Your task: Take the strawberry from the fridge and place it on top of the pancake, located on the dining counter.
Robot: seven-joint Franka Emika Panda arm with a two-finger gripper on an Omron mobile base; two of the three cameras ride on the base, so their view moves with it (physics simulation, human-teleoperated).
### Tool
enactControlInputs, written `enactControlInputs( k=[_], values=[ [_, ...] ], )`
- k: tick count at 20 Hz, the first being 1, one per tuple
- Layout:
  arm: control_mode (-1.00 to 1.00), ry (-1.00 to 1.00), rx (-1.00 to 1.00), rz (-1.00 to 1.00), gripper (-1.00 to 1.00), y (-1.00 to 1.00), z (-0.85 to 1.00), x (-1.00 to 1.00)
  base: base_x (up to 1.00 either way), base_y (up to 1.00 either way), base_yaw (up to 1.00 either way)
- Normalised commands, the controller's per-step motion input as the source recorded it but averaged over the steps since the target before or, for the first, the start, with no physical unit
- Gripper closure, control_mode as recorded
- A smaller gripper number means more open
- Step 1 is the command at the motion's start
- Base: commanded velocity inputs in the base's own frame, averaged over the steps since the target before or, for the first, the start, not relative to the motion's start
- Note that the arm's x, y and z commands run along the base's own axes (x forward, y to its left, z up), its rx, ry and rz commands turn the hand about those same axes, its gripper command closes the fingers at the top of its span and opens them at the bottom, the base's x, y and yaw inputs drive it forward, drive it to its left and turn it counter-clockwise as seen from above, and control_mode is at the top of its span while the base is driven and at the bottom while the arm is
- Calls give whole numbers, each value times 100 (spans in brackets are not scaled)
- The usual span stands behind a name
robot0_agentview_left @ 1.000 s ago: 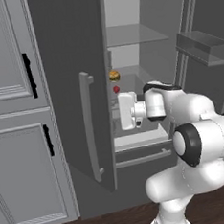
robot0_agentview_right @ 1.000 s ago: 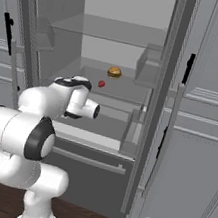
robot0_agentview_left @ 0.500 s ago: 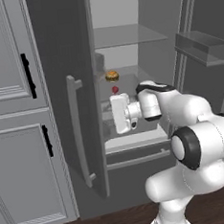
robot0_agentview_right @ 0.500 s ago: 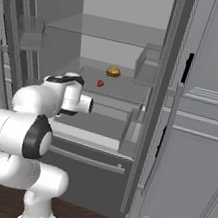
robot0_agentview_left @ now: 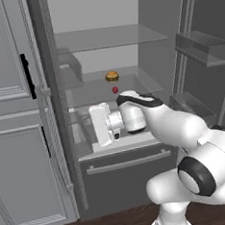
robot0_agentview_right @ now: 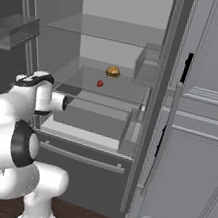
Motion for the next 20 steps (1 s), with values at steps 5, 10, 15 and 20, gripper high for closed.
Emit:
enactControlInputs(
  k=[5,10,15,20],
  values=[
    [-100,1,0,0,-100,80,10,-1,0,0,0],
    [-100,-2,0,0,-100,-11,25,-30,0,0,0],
    [-100,-18,-5,-1,-100,-68,45,-64,0,0,0],
    [-100,-27,-36,-5,-100,-66,40,-53,0,0,0]
  ],
)
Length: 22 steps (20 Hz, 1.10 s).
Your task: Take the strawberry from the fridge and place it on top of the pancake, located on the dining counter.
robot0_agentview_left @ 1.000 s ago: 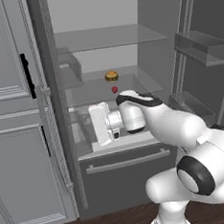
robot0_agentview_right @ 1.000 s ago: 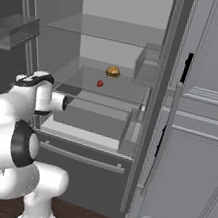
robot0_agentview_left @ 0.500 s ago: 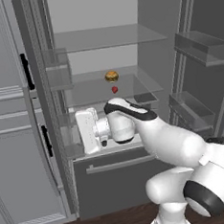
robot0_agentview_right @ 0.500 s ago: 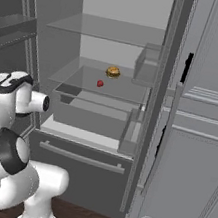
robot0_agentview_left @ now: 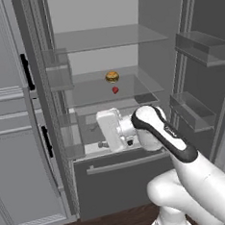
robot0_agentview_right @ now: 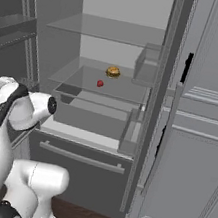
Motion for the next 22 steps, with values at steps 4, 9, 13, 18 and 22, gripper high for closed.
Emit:
enactControlInputs(
  k=[4,9,13,18,22],
  values=[
    [-100,-34,-56,-9,-100,-53,23,-61,0,0,0],
    [-100,-27,-53,-12,-100,-64,16,-54,0,0,0],
    [-100,-13,-50,-17,-100,-82,9,-32,0,0,0],
    [-100,-18,-47,-16,-100,-85,1,-29,0,0,0],
    [-100,-19,-37,-6,-100,-95,-7,-24,0,0,0]
  ],
)
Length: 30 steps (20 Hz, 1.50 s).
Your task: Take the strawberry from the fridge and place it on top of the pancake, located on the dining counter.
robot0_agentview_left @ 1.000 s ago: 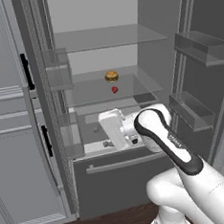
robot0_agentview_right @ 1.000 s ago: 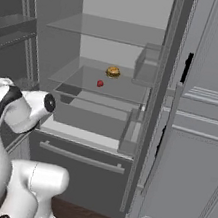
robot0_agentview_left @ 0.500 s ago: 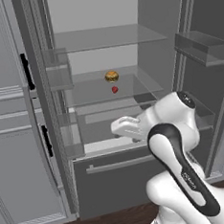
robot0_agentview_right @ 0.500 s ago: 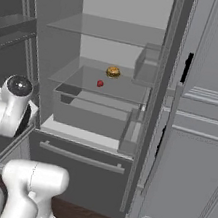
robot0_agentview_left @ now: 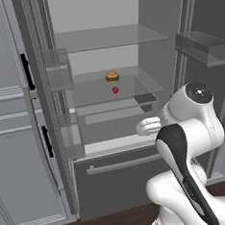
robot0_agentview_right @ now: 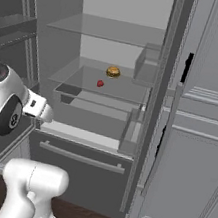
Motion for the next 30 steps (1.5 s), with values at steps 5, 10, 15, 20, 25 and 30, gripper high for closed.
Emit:
enactControlInputs(
  k=[5,10,15,20,25,30],
  values=[
    [-100,-1,-10,-3,-100,-51,-17,-5,0,0,0],
    [-100,2,0,0,-100,0,-4,0,0,0,0],
    [100,4,0,0,-100,2,0,16,33,0,0],
    [100,0,0,0,-100,0,0,0,77,3,-5],
    [100,0,0,0,-100,0,0,0,55,2,-6],
    [100,0,0,0,-100,0,0,0,57,20,-6]
  ],
)
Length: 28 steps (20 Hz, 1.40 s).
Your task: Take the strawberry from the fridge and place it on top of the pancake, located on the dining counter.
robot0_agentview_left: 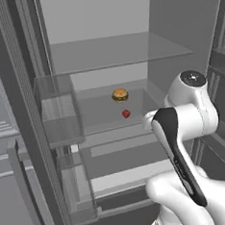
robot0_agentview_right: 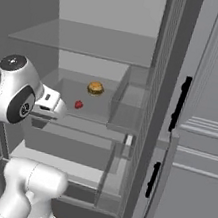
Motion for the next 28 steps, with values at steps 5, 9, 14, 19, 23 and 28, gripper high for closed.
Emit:
enactControlInputs(
  k=[5,9,14,19,23,28],
  values=[
    [100,0,0,0,-100,0,0,0,63,24,-2],
    [-100,1,0,-1,-100,13,-7,73,22,8,-1],
    [-100,-15,0,0,-100,5,-49,66,0,0,0],
    [-100,-6,0,0,-100,26,-65,57,0,0,0],
    [-100,-3,1,0,-100,5,-24,52,0,0,0],
    [-100,1,1,0,-100,0,0,57,0,0,0]
  ],
)
